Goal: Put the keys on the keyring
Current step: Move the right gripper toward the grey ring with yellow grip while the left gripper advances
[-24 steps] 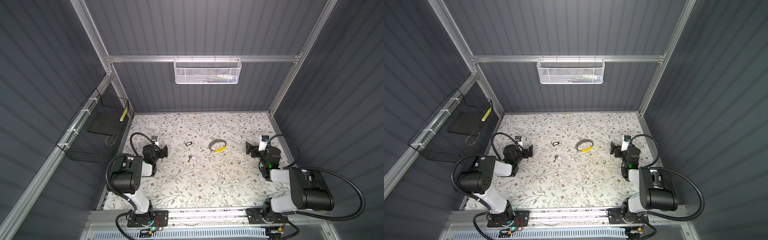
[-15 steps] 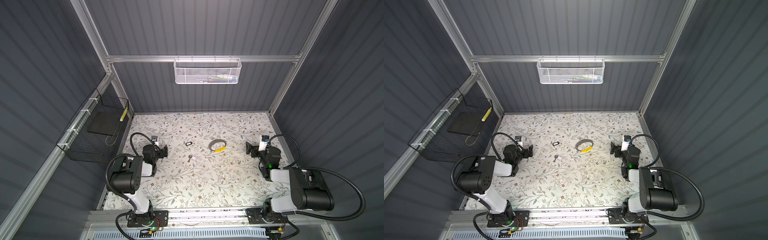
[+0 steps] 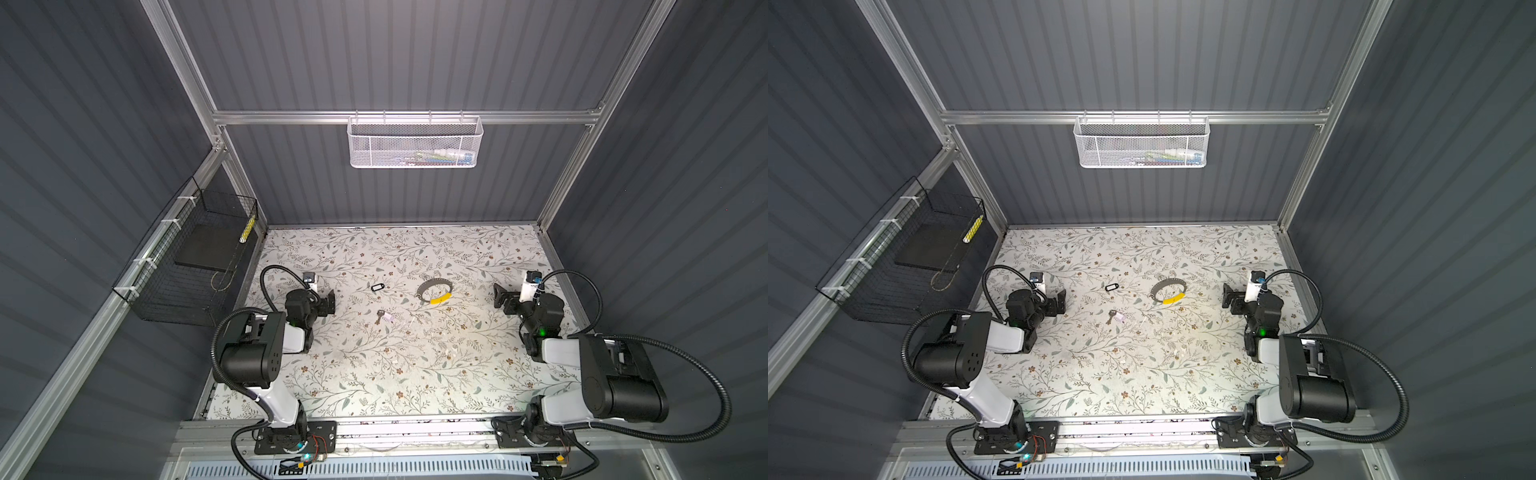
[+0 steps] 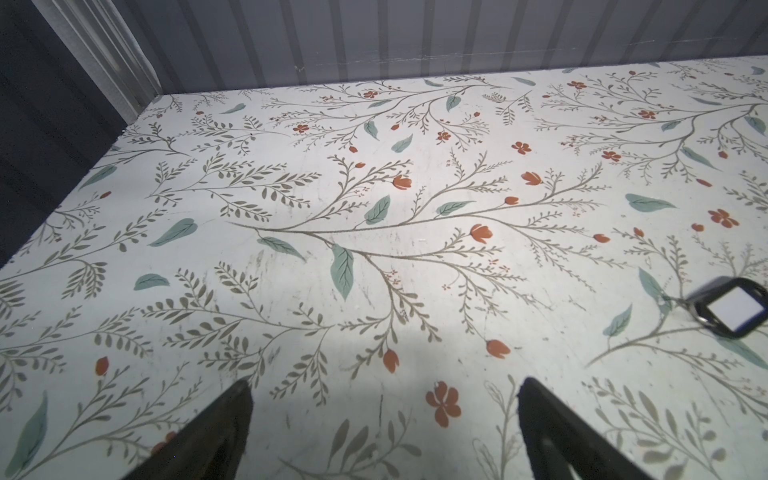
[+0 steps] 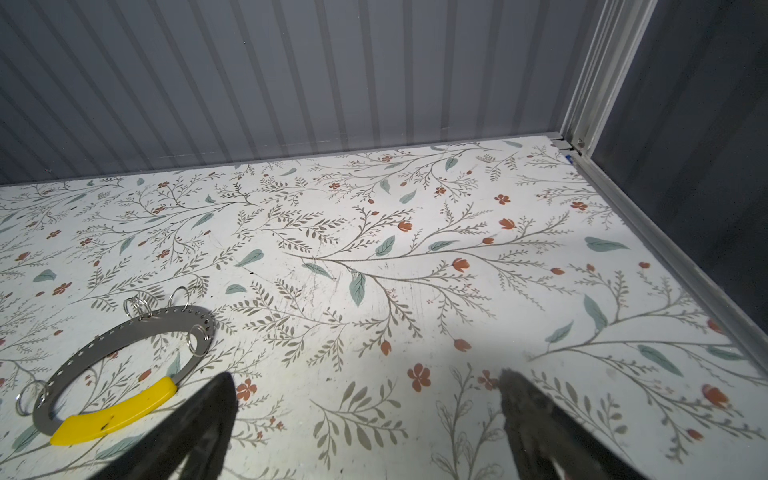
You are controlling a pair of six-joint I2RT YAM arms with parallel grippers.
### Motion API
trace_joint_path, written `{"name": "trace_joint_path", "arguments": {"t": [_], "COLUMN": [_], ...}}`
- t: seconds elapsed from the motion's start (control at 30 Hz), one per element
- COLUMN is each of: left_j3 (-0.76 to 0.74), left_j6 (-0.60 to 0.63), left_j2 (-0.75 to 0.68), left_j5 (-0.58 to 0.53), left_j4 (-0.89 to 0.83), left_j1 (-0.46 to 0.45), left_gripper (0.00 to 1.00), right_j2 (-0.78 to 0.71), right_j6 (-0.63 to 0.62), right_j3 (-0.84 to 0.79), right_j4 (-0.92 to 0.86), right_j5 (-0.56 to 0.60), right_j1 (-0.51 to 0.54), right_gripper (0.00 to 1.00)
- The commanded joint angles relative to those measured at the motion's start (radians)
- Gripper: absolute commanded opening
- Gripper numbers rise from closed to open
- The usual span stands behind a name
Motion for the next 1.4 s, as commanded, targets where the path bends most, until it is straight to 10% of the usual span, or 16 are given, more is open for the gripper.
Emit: {"name": "trace_joint_path", "arguments": {"t": [0.0, 0.3, 0.67, 0.93, 1.37], "left_j3": [0.014, 0.031, 0.161, 0.286, 0.365], "left_j6": [-0.012, -0.006, 0.002, -0.038, -0.046], "left_j2": [0.01, -0.042, -0.342, -0.332, -0.304], "left_j5": [0.004, 0.007, 0.0, -0.179, 0.05], "left_j4": [0.001, -0.059, -0.494, -0.656, -0.699], "left_j1": [0.005, 0.005, -0.077, -0.199, -0.201], "left_gripper": [1.0, 1.0, 1.0, 1.0, 1.0], "right_j2": [0.004, 0.001, -0.298, -0.156, 0.047], "right_j6": [-0.019, -0.021, 0.02, 0.0, 0.042], "right_j3": [0.004, 0.002, 0.22, 0.497, 0.577], "right_j4": [0.031, 0.047, -0.572, -0.995, -0.946], "right_j5": [-0.07, -0.148, -0.027, 0.155, 0.166], "right_j1": [-0.004, -0.015, 0.079, 0.283, 0.432], "right_gripper": [0.99, 0.99, 0.99, 0.99, 0.96]}}
